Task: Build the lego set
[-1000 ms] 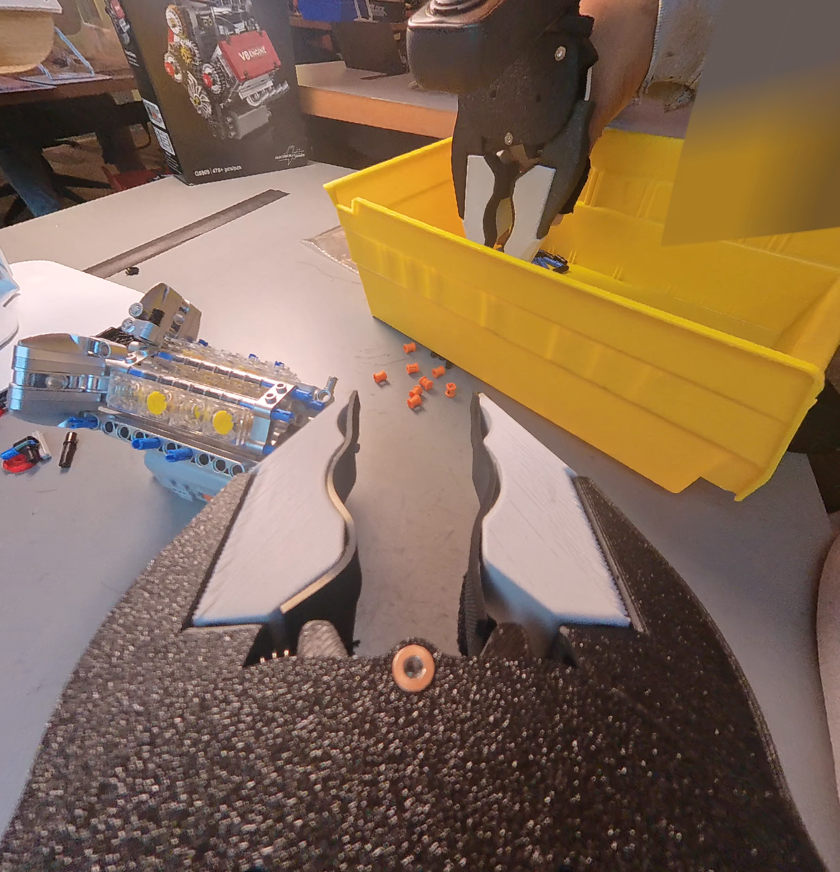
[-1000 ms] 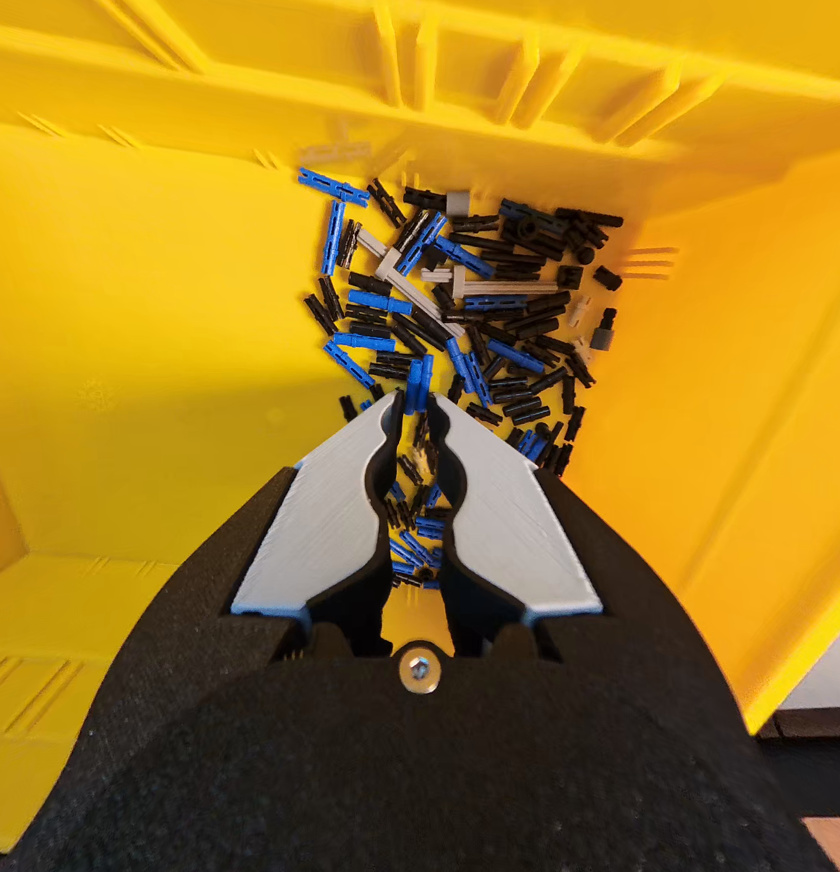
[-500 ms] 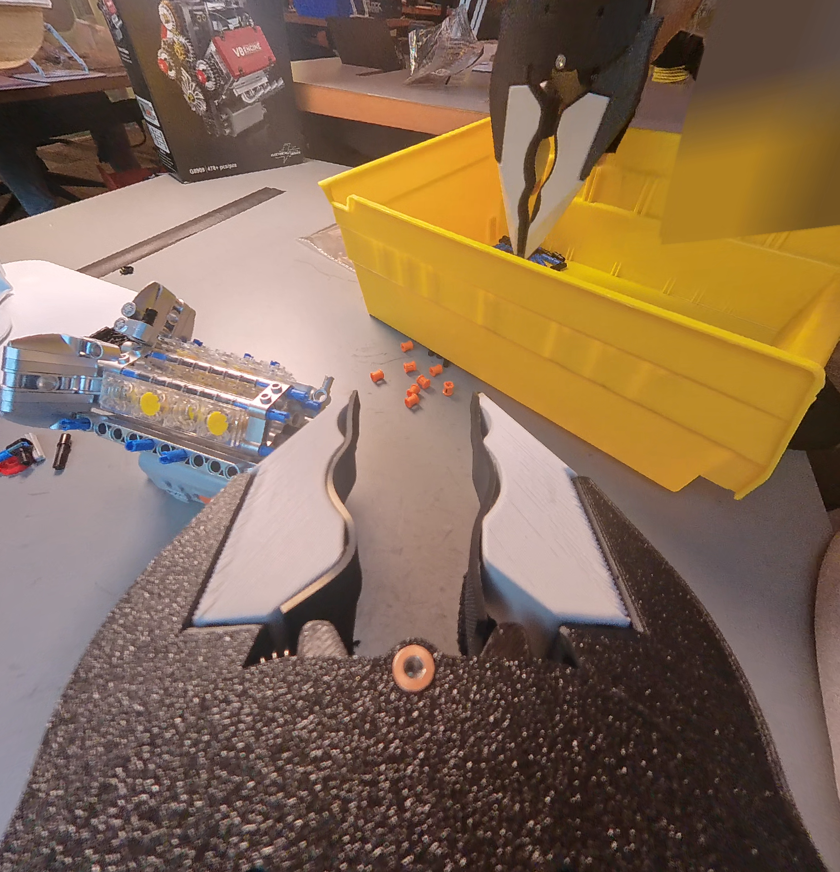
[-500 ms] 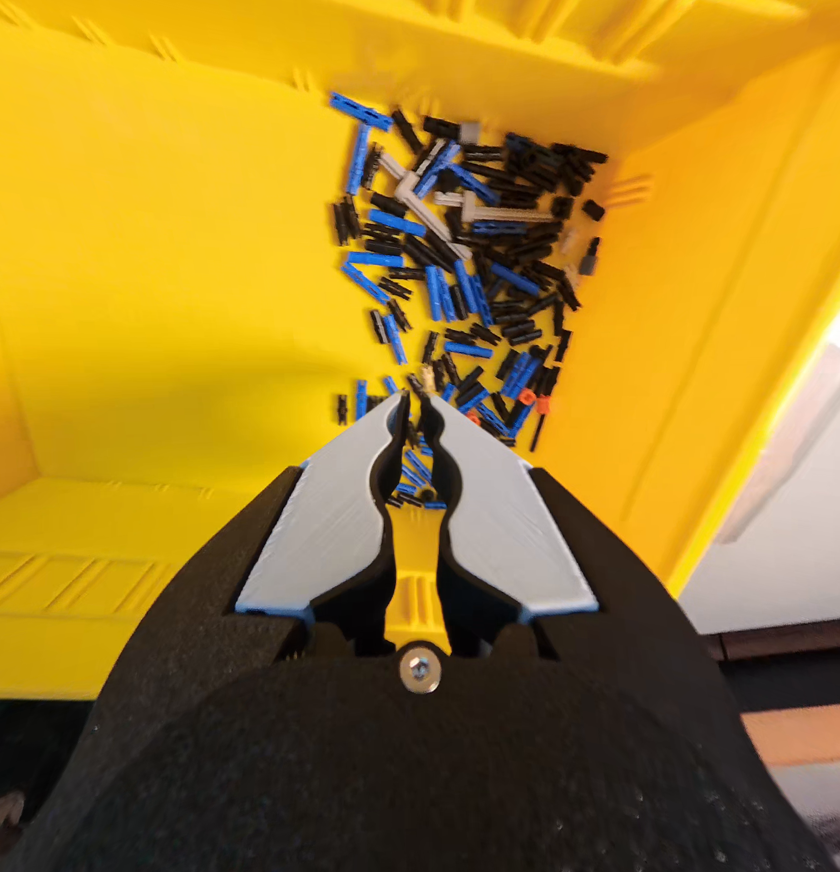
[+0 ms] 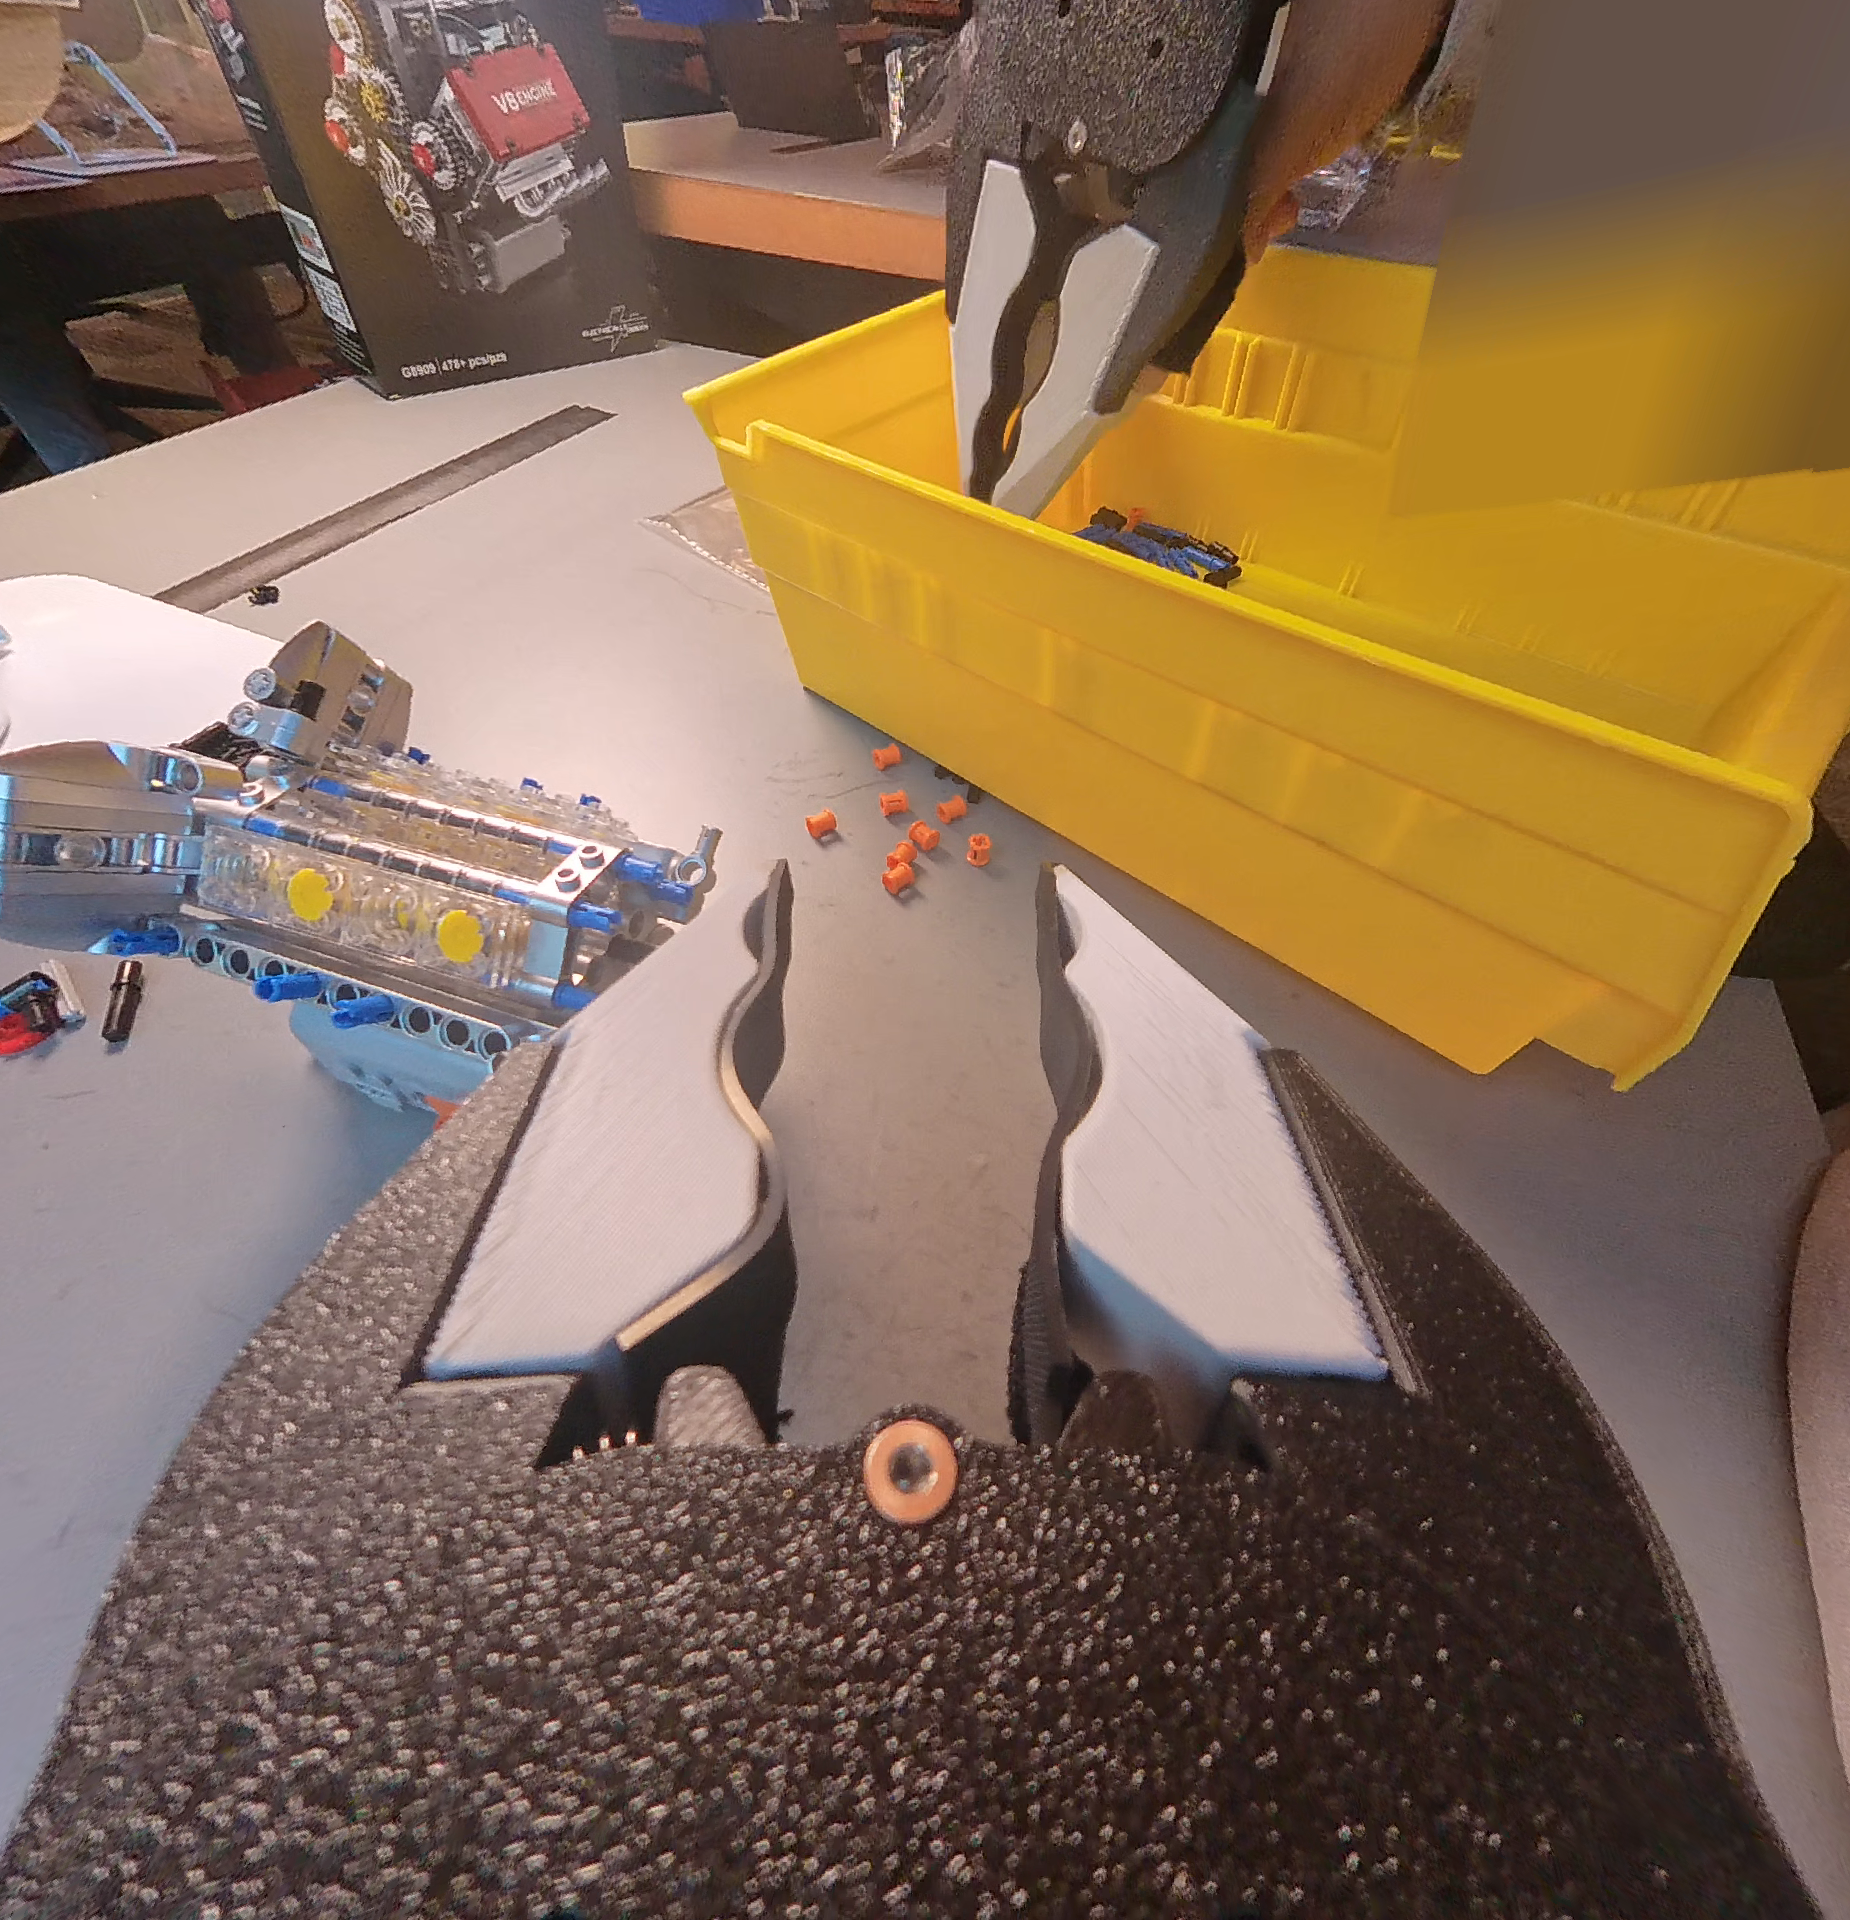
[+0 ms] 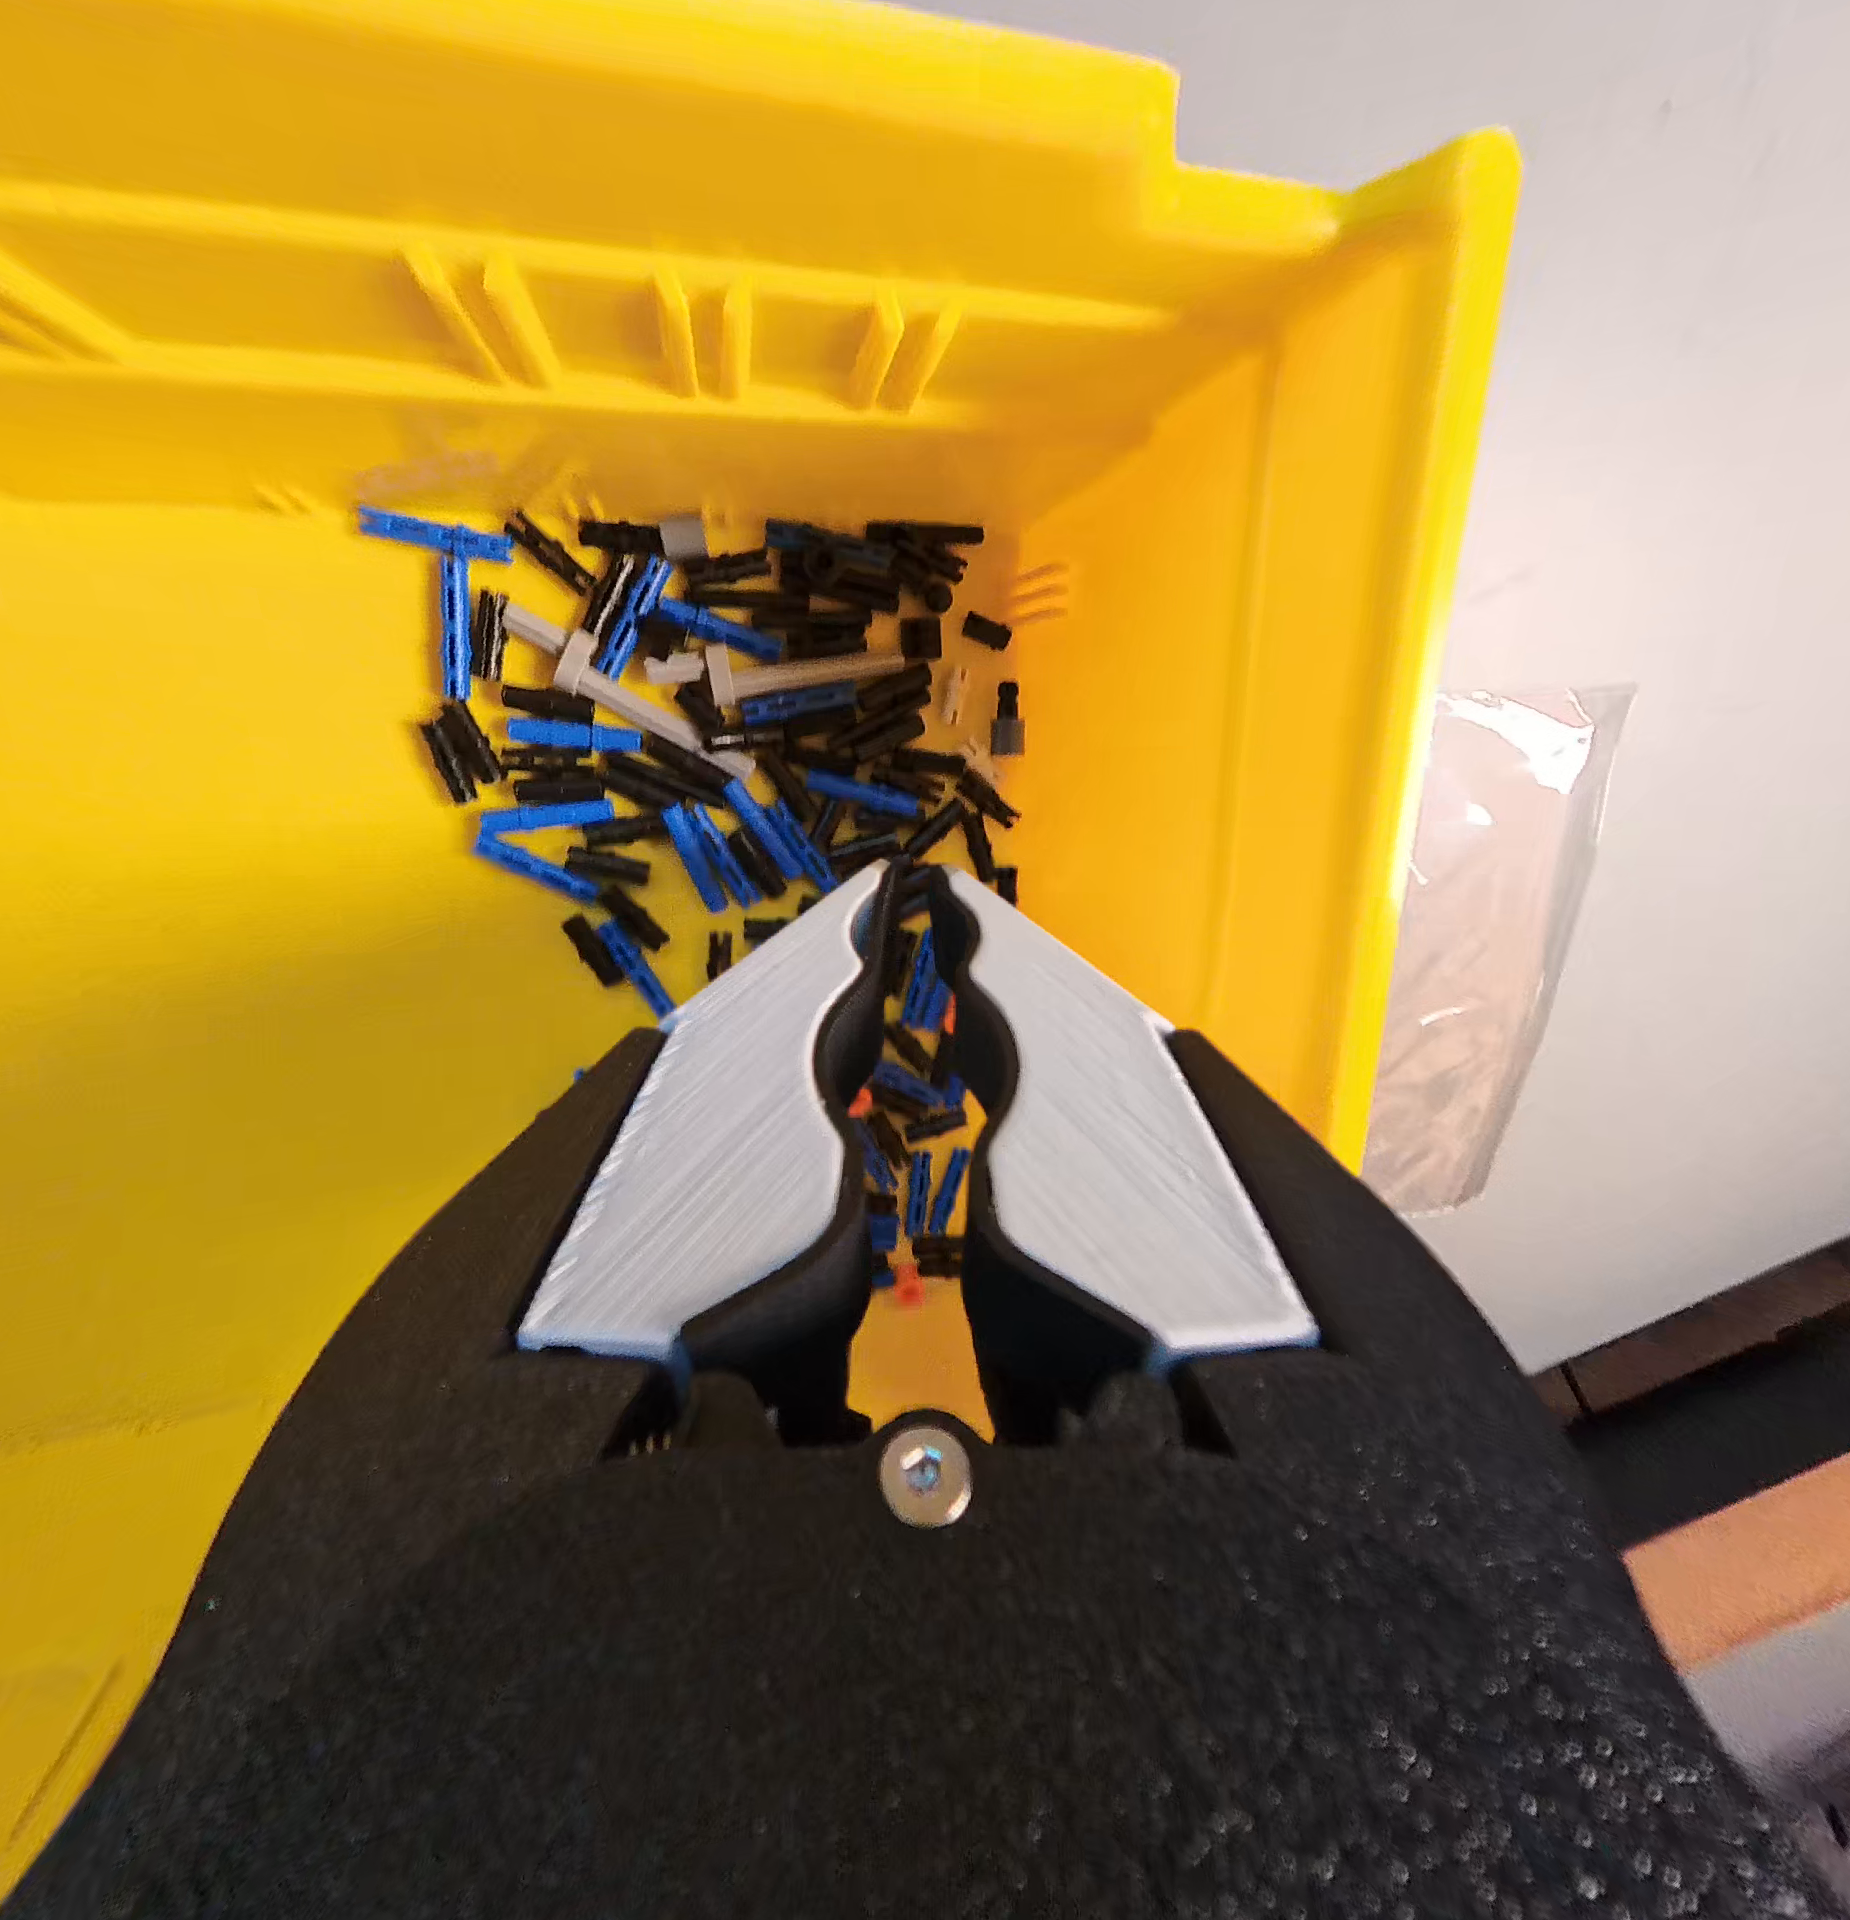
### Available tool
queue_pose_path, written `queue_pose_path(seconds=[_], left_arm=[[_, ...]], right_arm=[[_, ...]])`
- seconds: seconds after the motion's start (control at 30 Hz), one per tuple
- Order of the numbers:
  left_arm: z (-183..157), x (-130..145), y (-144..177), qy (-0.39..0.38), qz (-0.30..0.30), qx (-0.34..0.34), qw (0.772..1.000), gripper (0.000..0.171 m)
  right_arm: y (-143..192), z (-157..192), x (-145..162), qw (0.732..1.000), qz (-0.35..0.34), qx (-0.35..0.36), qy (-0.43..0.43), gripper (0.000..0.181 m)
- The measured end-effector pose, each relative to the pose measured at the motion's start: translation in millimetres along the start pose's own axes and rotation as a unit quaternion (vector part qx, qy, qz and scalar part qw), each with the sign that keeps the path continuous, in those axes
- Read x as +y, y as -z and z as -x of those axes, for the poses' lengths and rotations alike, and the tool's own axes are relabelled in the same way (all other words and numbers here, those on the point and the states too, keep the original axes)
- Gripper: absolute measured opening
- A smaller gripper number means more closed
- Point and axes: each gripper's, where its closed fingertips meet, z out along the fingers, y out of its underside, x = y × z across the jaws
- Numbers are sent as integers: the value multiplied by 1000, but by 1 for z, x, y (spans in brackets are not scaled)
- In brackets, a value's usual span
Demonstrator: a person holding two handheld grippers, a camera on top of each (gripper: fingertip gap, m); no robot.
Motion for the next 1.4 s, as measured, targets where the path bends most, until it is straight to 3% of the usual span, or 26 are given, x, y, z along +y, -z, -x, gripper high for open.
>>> queue_pose_path(seconds=[0.3,0.67,0.83,1.4], left_arm=[[-5,1,1,-9,2,7,1000,45],[-9,2,2,-13,4,19,1000,45],[-11,3,2,-18,5,23,1000,45],[-17,5,2,-34,13,33,999,45]], right_arm=[[-23,-14,-15,997,17,67,22,0],[-26,9,1,997,60,1,57,0],[-17,5,-2,998,40,-11,51,3],[-25,22,-10,971,50,-81,221,9]])
